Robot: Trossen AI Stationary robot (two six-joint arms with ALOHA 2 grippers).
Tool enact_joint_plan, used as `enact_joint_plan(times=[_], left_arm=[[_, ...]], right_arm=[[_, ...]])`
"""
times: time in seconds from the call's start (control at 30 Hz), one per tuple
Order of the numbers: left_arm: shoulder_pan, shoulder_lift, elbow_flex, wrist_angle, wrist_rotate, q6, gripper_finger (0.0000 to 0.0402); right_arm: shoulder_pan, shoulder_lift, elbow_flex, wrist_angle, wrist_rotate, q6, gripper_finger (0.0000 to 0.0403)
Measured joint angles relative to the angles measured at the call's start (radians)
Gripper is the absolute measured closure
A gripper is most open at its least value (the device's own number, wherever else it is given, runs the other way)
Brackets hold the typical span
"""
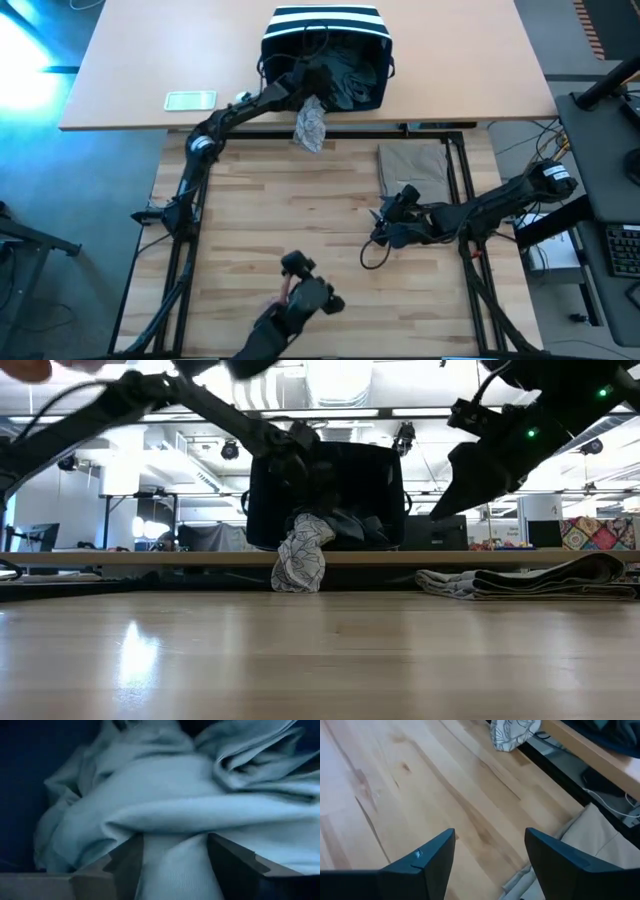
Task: Fold Laundry from Bin
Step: Remove the clothes from the blue laundry basket
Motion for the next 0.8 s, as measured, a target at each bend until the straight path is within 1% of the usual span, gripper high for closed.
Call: enact_joint_plan(times=[0.03,0.1,0.13,0.2,0.23,0.27,0.37,0.5,0.67,0.8], left_arm=[[0.004,0.027,0.048,-0.045,-0.009,-0.008,0.0212],[0.005,0.071,0.124,-0.115,-0.022,-0.013,0.0252],[0.004,0.086,0.155,-0.136,-0.023,-0.014,0.028],[-0.003,0.101,0.2,-0.163,-0.021,-0.019,0.035],[-0.006,0.101,0.218,-0.172,-0.016,-0.024,0.0375],[-0.009,0.097,0.23,-0.18,-0.007,-0.033,0.0386],[-0.026,0.057,0.257,-0.216,0.002,-0.039,0.0394],[-0.062,-0.058,0.254,-0.249,0.041,-0.041,0.04],[-0.142,-0.242,0.161,-0.281,0.061,-0.034,0.0401],[-0.25,-0.458,0.038,-0.27,0.065,-0.028,0.0401]], right_arm=[[0.0,0.0,-0.001,-0.002,0.002,0.0,0.0168],[-0.002,0.0,-0.002,-0.003,0.003,-0.007,0.0169],[-0.003,0.0,-0.002,-0.002,0.003,-0.014,0.017],[-0.011,0.0,-0.002,-0.001,0.004,-0.031,0.017],[-0.017,0.0,-0.002,-0.001,0.004,-0.035,0.017],[-0.023,0.0,-0.002,-0.002,0.004,-0.039,0.017],[-0.037,0.0,-0.002,-0.002,0.005,-0.042,0.017],[-0.043,0.0,-0.002,-0.002,0.004,-0.081,0.0172],[-0.043,0.0,-0.002,-0.002,0.005,-0.111,0.0172],[-0.043,0.0,-0.002,-0.005,0.005,-0.114,0.0175]])
